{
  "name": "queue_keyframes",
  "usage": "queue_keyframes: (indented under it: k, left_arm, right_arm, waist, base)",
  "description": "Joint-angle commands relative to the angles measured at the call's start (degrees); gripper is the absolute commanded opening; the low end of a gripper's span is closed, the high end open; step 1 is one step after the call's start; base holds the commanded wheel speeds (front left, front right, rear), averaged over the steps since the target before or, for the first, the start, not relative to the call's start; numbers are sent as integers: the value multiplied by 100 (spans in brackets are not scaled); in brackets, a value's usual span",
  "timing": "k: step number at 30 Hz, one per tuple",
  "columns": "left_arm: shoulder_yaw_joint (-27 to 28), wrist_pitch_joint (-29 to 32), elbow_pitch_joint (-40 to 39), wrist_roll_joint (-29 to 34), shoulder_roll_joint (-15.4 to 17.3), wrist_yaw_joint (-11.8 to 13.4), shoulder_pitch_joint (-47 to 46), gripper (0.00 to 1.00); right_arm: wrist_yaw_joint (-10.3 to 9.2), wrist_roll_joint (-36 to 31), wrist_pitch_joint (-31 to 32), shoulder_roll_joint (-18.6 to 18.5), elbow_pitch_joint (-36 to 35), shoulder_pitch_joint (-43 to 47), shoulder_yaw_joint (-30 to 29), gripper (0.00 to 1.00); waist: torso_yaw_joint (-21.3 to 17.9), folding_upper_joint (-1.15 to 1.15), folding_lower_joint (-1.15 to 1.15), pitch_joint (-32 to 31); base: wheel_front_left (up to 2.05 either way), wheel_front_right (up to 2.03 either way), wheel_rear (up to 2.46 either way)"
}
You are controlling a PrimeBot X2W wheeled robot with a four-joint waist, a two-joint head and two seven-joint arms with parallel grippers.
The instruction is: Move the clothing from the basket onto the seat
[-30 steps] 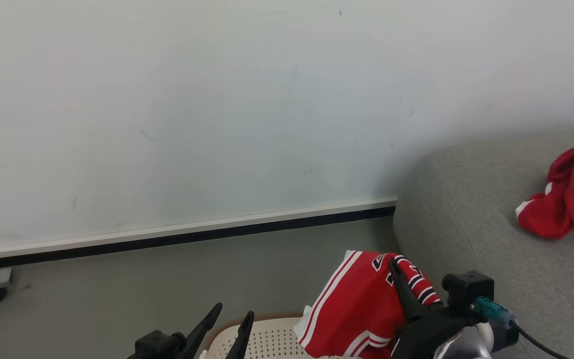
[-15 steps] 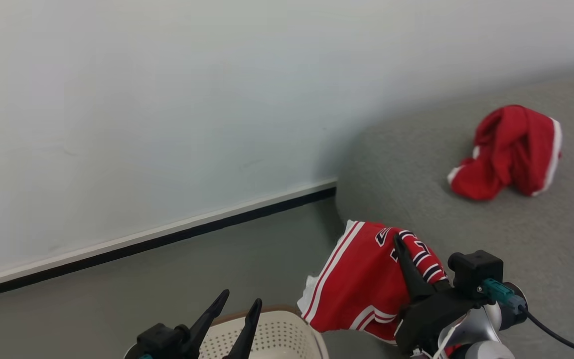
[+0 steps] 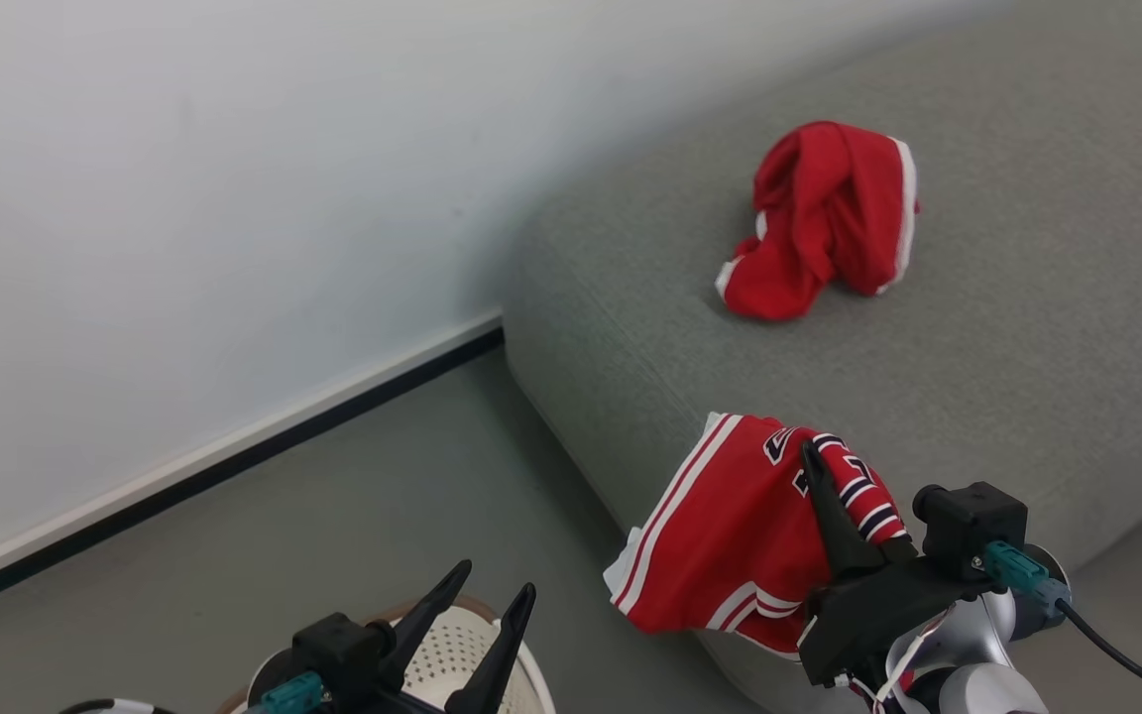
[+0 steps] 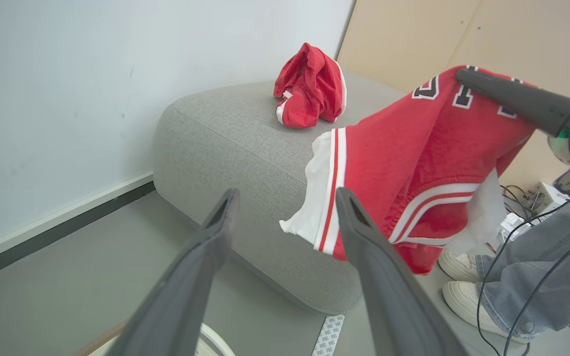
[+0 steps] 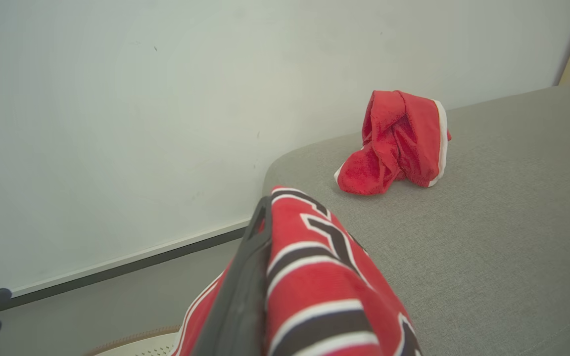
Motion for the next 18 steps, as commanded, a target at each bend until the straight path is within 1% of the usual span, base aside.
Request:
queue_keyframes:
  k: [1, 9, 12, 15, 18]
  left_arm:
    - [-10, 19, 1, 49, 75, -3, -61, 100]
    - [-137, 310, -268, 345, 404, -166, -511, 100]
    - [-154, 441, -409, 417, 519, -181, -663, 100]
    - [-215, 610, -572, 502, 647, -217, -767, 100]
    - [-234, 801, -811, 594, 780, -236, -894, 100]
  right_arm:
    - [-2, 52, -41, -2, -35, -69, 13, 0]
    - [-2, 152, -245, 1, -25, -393, 32, 0]
    - [-2, 35, -215, 3, 3, -820, 167, 0]
    - [-2, -57, -171, -12, 61, -1386, 181, 0]
    - [-2, -47, -115, -177, 34, -2089, 151, 0]
  waist:
    - [-356, 0, -1, 322]
    - [-468, 0, -1, 872]
    - [-474, 0, -1, 1186]
    - [-461, 0, -1, 1510]
    - [-439, 0, -1, 1899]
  base:
    - [0, 0, 0]
    - [0, 0, 0]
    - [0, 0, 0]
    - [0, 0, 0]
    - [0, 0, 0]
